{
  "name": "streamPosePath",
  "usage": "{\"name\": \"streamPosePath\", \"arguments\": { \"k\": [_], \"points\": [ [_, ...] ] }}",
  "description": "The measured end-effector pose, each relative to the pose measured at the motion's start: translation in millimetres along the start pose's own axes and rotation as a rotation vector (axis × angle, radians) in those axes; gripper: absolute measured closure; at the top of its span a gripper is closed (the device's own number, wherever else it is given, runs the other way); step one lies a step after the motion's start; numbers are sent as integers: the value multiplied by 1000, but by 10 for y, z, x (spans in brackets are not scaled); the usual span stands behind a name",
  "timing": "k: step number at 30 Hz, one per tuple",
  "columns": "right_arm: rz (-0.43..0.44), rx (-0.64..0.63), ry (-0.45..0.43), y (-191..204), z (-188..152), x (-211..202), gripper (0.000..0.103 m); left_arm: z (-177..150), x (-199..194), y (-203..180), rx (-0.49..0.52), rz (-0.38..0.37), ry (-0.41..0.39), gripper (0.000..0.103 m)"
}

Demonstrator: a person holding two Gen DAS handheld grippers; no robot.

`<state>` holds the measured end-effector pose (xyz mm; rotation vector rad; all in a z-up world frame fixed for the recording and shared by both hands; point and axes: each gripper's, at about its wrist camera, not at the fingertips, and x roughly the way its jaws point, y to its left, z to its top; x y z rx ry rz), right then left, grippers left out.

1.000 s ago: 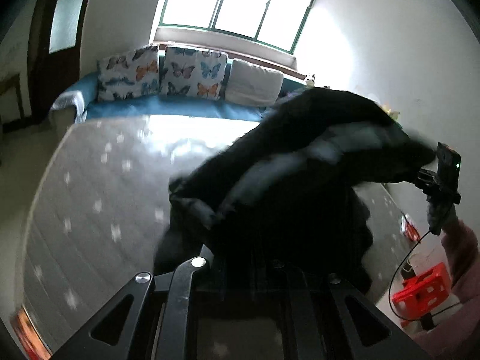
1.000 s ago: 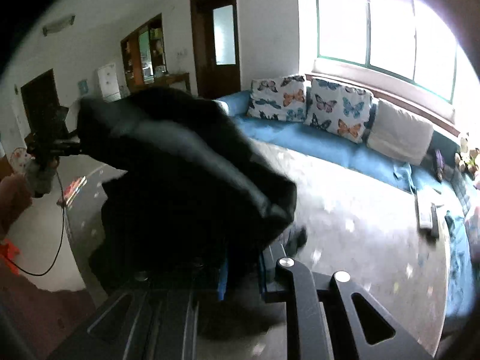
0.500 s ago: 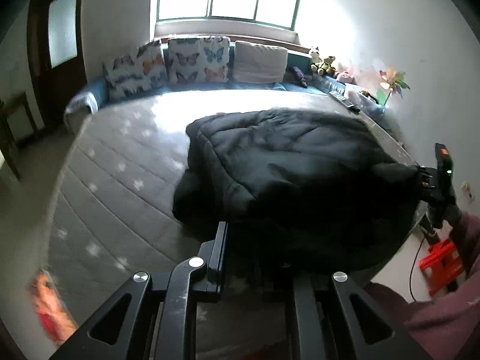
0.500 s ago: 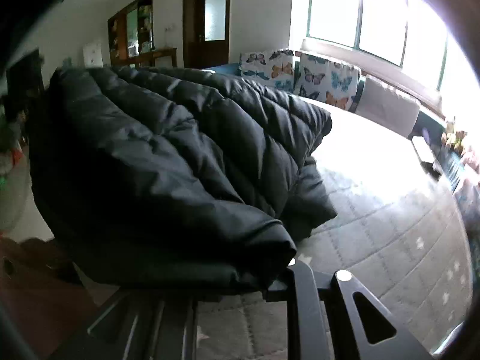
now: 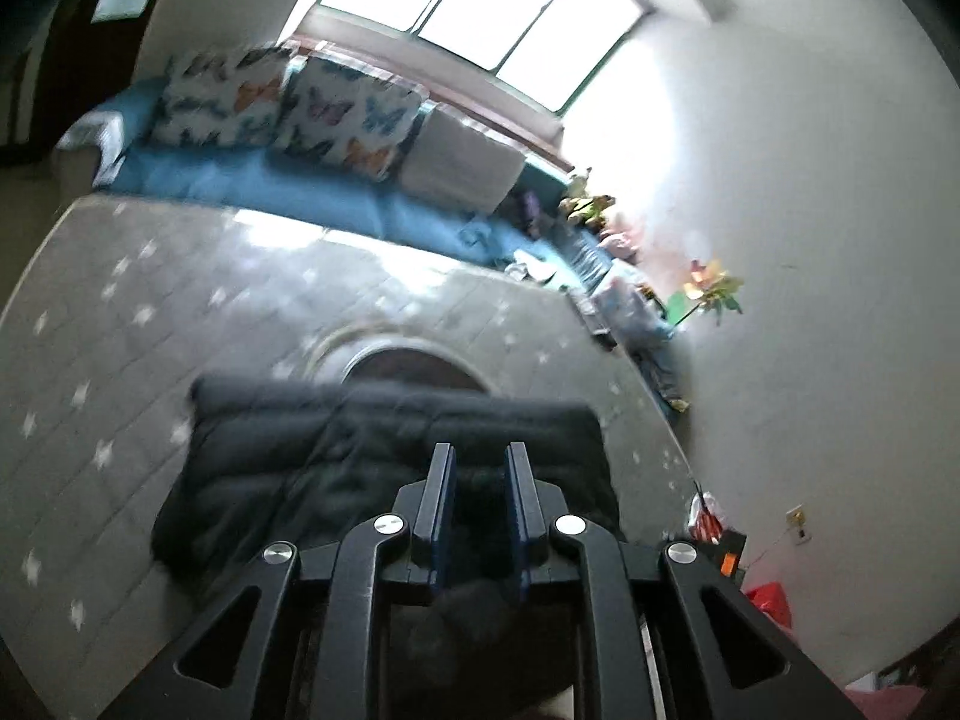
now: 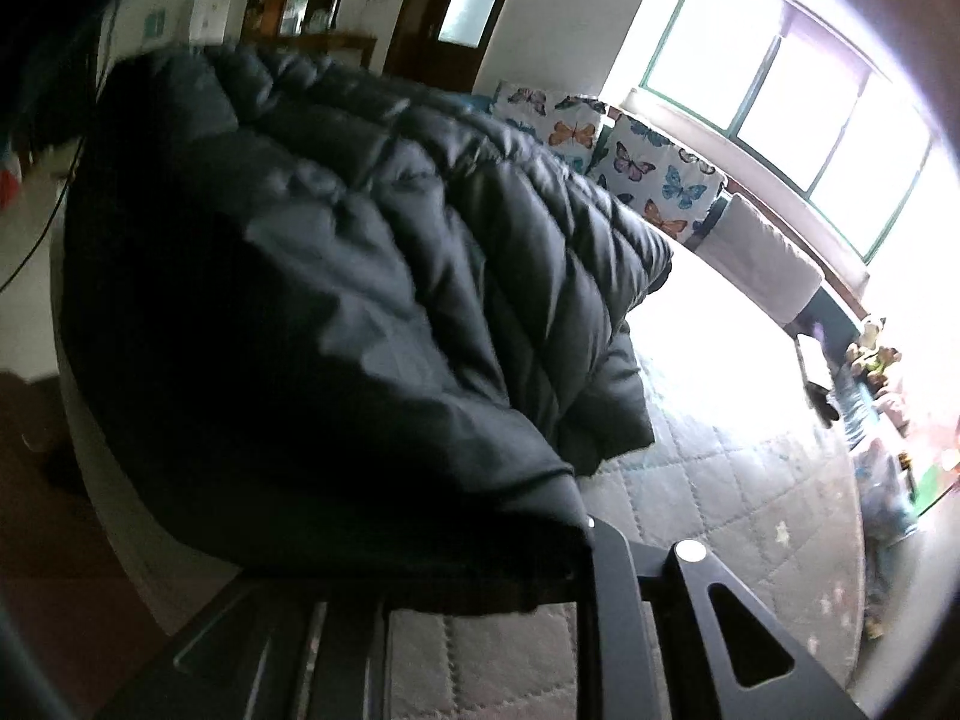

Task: Fold large clothes

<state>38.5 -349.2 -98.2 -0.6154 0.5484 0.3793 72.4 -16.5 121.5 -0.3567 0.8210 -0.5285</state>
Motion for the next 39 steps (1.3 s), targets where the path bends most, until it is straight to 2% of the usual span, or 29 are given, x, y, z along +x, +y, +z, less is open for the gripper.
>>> {"name": "streamPosePath", "arguments": {
  "k": [1,3,5,6,8,12,16,19,21,24,26,29,33,39],
  "points": [
    [7,17,2,-14,-20,-4,82,55,78,-15,16,19,5,76],
    [6,41,-4,-52,-11,-35,82,29,406,33,48,48,51,73],
    [-7,49,-7,-55,10,-77,80,-18,816,181,46,152,108,73],
    [-14,45,-5,-42,7,-124,79,-77,1044,292,31,170,159,73],
    [-37,26,9,-34,8,-206,78,-169,1336,521,-29,160,211,73],
    [-44,65,31,-121,-9,-570,79,-344,1416,638,-5,163,195,73],
    [-55,170,-32,-270,192,-1043,78,-459,1410,564,56,192,196,73],
    [-12,223,-118,-309,563,-1207,63,-516,1456,534,98,213,194,73],
    [53,239,-145,-277,903,-1108,60,-559,1419,535,110,221,194,73],
    [89,217,-123,-158,1332,-740,59,-605,1357,543,118,224,188,73],
    [131,223,-83,-103,1540,-433,59,-646,1329,517,124,230,187,73],
    [146,243,-12,-30,1803,131,59,-686,1291,498,130,235,189,73],
    [187,356,95,47,1788,648,59,-724,1262,500,138,231,193,72],
    [178,334,134,211,1489,631,59,-788,1248,515,143,227,193,72]
  ]
}}
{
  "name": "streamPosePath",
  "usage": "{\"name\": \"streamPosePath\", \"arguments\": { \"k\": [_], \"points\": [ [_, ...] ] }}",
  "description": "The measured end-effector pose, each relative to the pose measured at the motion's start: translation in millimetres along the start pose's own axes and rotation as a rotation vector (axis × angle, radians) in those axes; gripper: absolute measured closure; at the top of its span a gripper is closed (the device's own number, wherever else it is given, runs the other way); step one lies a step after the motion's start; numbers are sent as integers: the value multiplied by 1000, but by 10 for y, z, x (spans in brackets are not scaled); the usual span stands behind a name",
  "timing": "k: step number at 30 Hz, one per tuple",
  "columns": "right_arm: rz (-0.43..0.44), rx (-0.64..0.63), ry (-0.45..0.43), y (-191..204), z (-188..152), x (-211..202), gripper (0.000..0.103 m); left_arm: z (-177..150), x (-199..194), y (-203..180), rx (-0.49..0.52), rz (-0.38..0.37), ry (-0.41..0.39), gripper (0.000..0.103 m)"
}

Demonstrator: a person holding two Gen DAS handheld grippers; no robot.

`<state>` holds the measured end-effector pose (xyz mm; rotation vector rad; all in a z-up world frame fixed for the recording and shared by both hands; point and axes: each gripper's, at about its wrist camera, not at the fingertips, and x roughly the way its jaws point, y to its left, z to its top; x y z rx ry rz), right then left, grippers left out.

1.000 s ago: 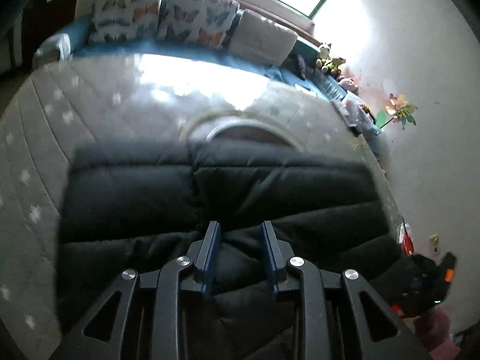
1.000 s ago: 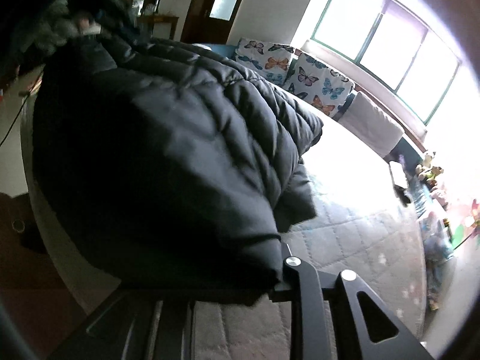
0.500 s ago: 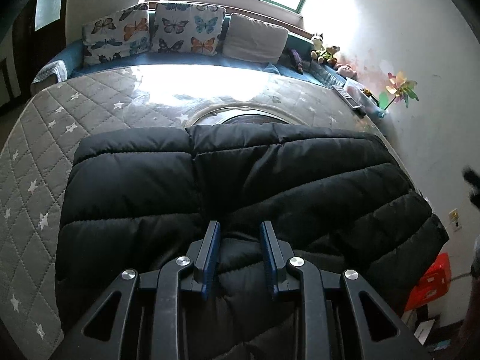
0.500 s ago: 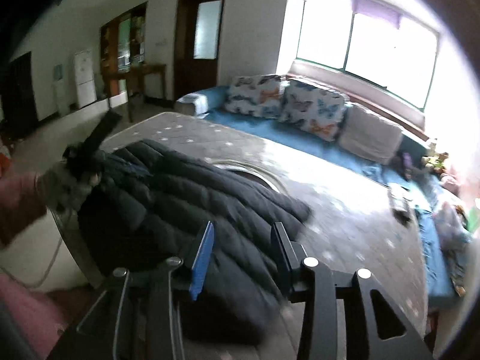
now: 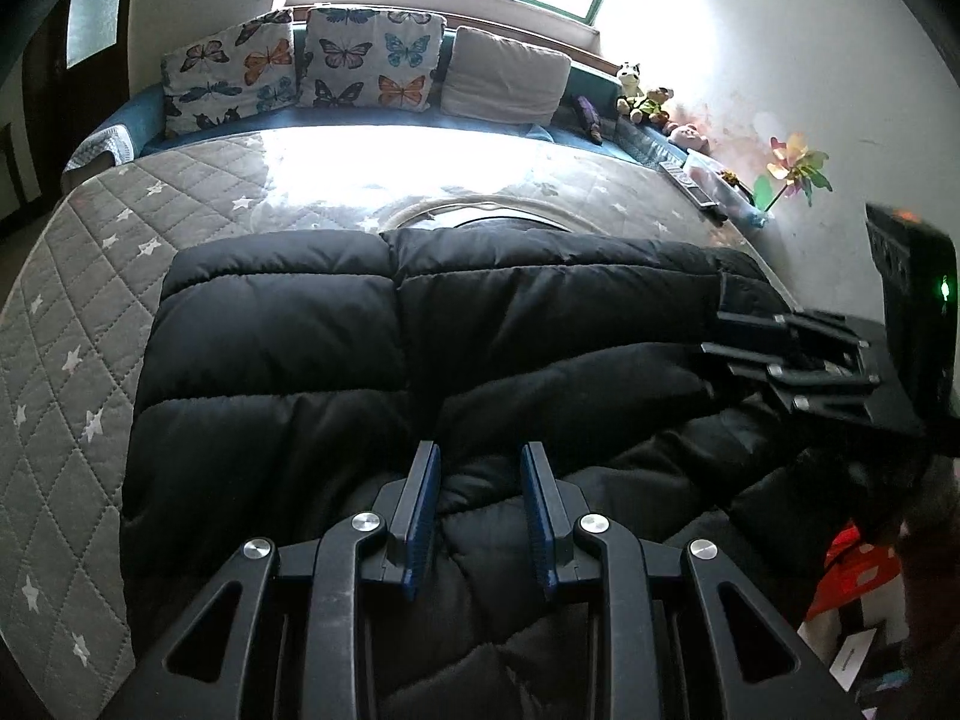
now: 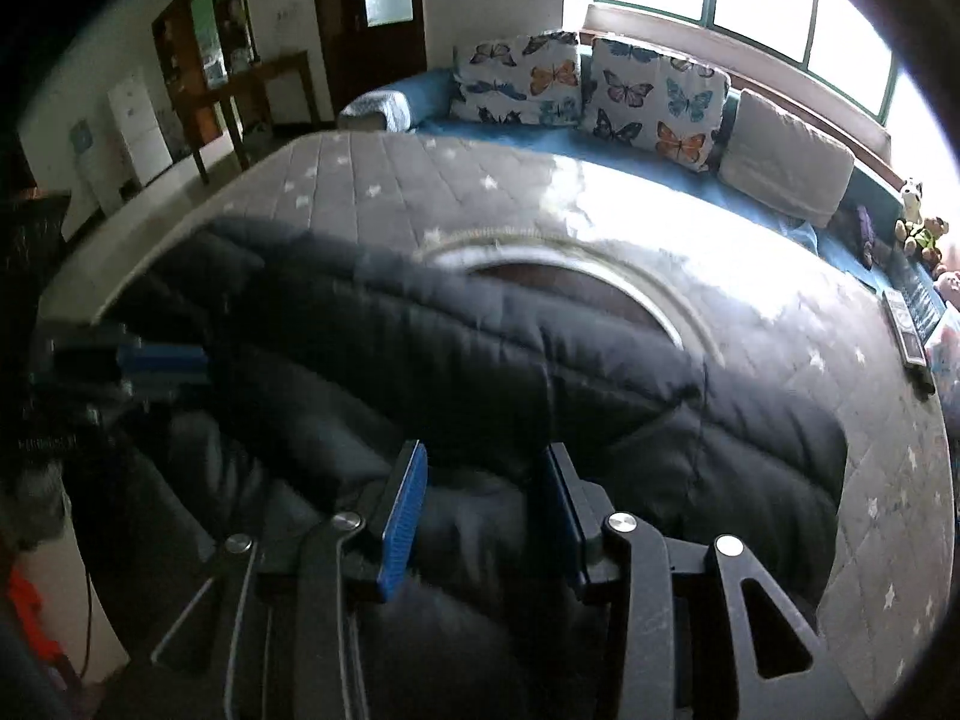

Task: Fold large clothes

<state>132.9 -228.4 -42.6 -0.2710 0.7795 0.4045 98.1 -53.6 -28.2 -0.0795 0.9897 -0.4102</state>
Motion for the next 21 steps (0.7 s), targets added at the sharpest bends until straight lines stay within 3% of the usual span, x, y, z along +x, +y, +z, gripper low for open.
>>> {"name": "streamPosePath", "arguments": {
  "k": [6,14,16,21],
  "points": [
    [-31,-78,40,81,-254,-176,59,-88,-12,-59,37,27,-30,72],
    [-72,-76,151,223,-602,-347,59,-307,-84,62,26,-15,-64,72],
    [-61,-34,145,187,-634,-242,59,-350,-43,114,15,-33,-74,72],
    [-76,-66,172,245,-564,-240,59,-383,-77,126,49,-28,-72,71]
  ]
}}
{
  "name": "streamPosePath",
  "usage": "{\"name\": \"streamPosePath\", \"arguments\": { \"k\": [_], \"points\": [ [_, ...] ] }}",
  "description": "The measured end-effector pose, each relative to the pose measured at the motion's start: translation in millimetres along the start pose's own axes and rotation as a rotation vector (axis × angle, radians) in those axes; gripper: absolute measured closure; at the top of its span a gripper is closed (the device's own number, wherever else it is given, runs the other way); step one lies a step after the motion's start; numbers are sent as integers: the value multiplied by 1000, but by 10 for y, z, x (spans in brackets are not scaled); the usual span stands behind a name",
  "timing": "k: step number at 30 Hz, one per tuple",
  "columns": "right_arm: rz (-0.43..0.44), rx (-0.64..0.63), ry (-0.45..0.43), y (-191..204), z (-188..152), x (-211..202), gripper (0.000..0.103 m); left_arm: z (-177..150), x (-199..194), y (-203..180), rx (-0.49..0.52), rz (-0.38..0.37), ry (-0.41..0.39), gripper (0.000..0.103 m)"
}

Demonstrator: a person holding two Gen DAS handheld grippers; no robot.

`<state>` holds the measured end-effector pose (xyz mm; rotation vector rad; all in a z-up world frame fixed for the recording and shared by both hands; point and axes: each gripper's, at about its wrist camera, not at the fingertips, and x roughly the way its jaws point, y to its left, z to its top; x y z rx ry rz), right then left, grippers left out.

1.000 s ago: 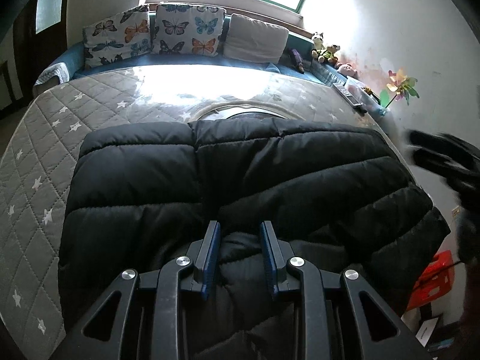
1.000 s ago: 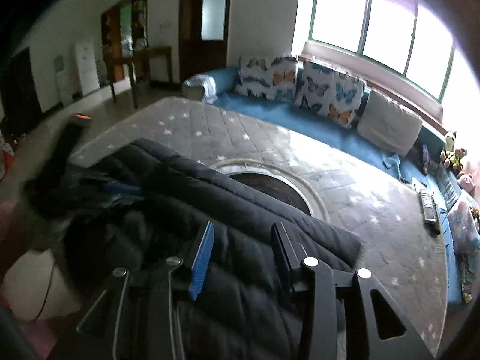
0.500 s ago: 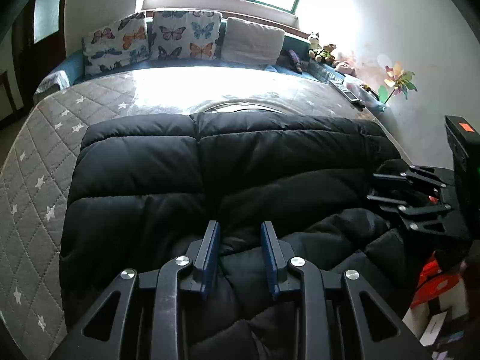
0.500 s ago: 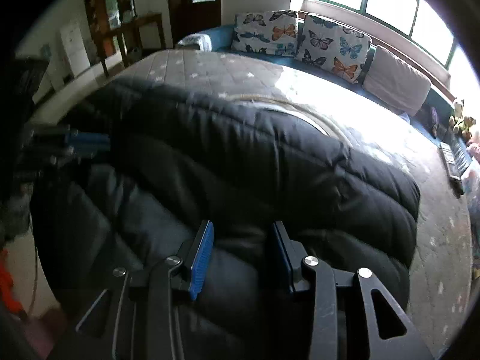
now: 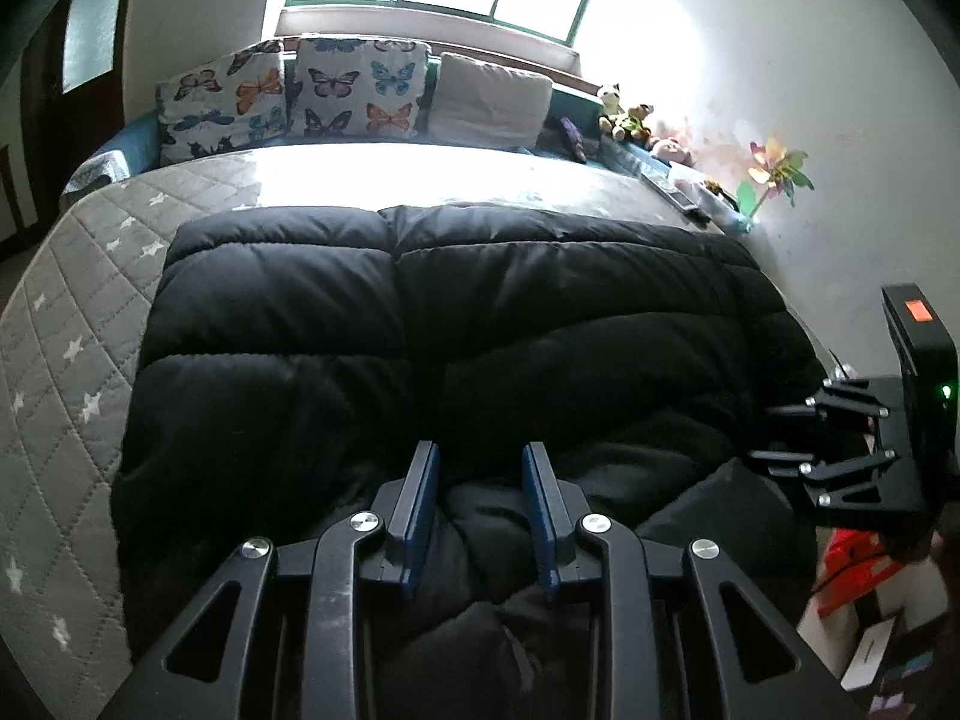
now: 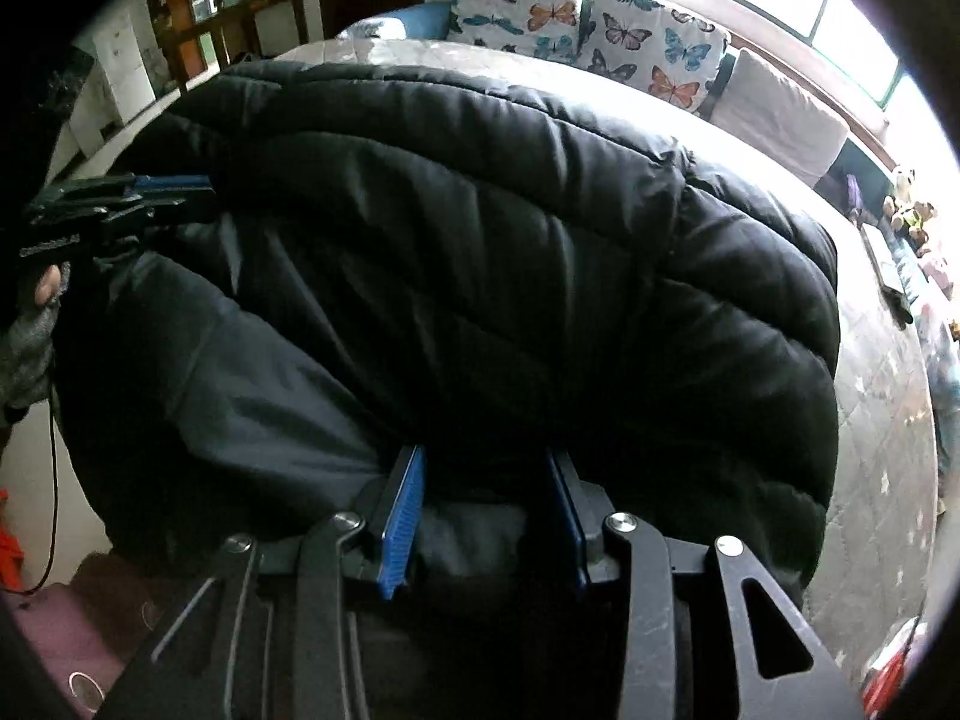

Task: Fold large clothes

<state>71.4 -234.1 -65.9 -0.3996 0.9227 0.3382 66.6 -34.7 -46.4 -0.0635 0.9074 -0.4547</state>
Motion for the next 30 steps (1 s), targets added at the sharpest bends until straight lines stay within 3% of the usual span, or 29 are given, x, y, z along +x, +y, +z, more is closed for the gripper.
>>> {"name": "streamPosePath", "arguments": {
  "k": [7,12,18,23,27,30],
  "points": [
    [36,19,-4,-122,143,-295,59,-45,-430,176,-39,-13,-30,71],
    [11,19,-80,-214,257,-498,59,-115,-342,337,-83,-22,13,71],
    [40,69,-25,-383,76,67,59,-175,-262,349,-44,-3,20,71],
    [13,53,-29,-297,66,-49,59,-197,-366,359,-44,-10,10,71],
    [112,47,-116,-111,157,-384,59,-199,-482,291,-23,9,2,71],
    [137,-21,-159,143,258,-366,59,-281,-515,286,-19,18,11,71]
  ]
}}
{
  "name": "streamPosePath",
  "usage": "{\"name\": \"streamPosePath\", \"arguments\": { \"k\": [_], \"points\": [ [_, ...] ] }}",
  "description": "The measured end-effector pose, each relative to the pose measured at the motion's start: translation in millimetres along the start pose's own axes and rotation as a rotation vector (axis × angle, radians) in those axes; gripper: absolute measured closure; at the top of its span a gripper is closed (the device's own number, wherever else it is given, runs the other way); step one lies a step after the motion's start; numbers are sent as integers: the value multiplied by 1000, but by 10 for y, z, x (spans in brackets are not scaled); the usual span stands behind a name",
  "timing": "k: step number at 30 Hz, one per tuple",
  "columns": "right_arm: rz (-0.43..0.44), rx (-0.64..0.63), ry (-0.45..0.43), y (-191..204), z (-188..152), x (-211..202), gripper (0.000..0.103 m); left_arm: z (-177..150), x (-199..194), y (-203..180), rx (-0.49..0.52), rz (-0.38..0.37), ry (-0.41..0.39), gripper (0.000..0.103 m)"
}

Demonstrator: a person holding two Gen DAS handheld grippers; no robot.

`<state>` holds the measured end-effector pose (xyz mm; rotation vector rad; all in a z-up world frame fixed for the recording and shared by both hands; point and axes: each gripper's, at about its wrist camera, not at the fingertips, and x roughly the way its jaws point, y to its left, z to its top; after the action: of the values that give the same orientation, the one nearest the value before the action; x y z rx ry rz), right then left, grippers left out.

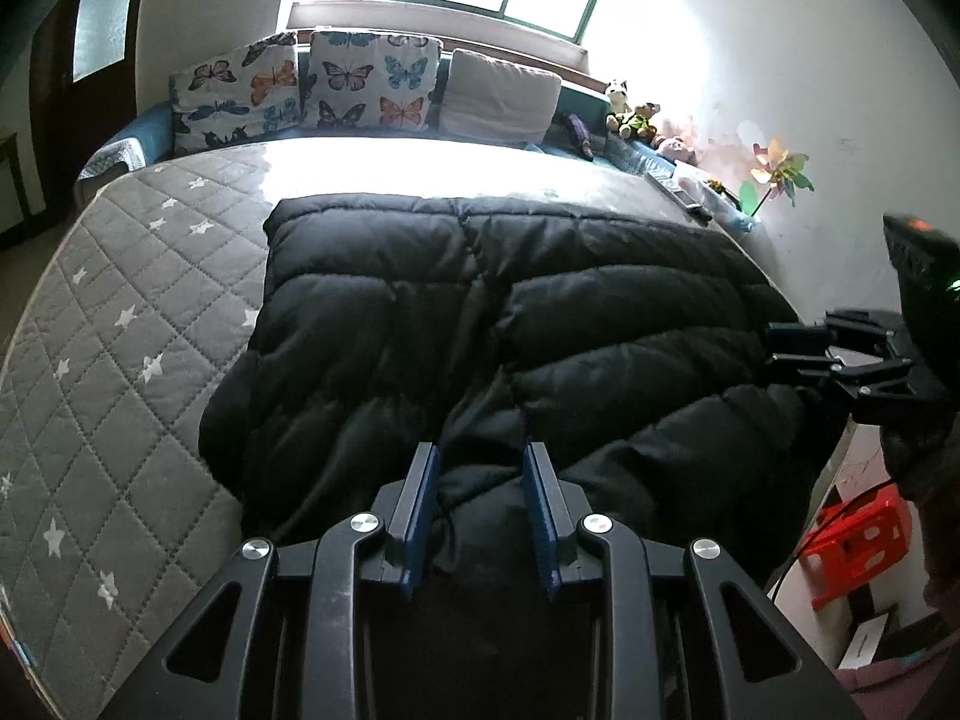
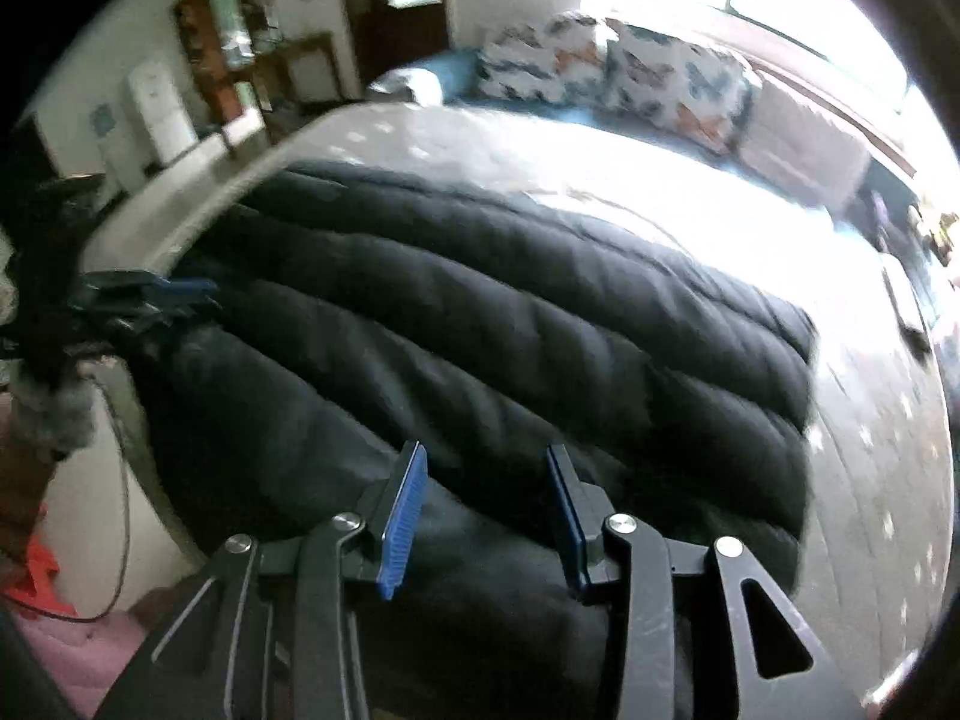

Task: Fold large clothes

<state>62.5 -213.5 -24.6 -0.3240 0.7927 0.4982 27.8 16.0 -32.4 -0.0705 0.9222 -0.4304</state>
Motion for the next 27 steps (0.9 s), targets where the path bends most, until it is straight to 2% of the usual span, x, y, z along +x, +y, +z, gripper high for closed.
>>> {"name": "streamPosePath", "arguments": {
  "k": [3,5,9,11,12,15,17,19,21,25,26,27],
  "points": [
    [36,-31,75,165,-55,345,59,-111,-39,11,-3,4,-7,71],
    [-13,-73,93,248,-174,499,59,-166,-68,29,-18,-14,-7,71],
    [-21,-69,98,231,-178,456,59,-159,-289,124,-72,-27,-32,71],
    [-34,-78,91,239,-124,398,59,-93,-477,164,-79,-2,-87,70],
    [-43,-90,88,252,-124,392,59,-49,-557,181,-84,8,-114,65],
    [-54,-95,92,317,-191,436,58,72,-668,257,-103,54,-175,27],
    [-53,-90,83,335,-219,427,58,151,-643,310,-105,99,-189,24],
    [-42,-81,81,300,-226,420,58,225,-552,358,-106,120,-175,22],
    [-39,-89,80,289,-218,425,58,287,-371,465,-120,135,-124,22],
    [-31,-89,74,253,-200,438,58,425,-62,747,-208,108,-34,21],
    [-27,-90,71,249,-213,433,58,426,9,778,-225,82,-15,21],
    [-21,-89,68,242,-226,425,58,419,71,864,-256,52,3,16]
  ]
}}
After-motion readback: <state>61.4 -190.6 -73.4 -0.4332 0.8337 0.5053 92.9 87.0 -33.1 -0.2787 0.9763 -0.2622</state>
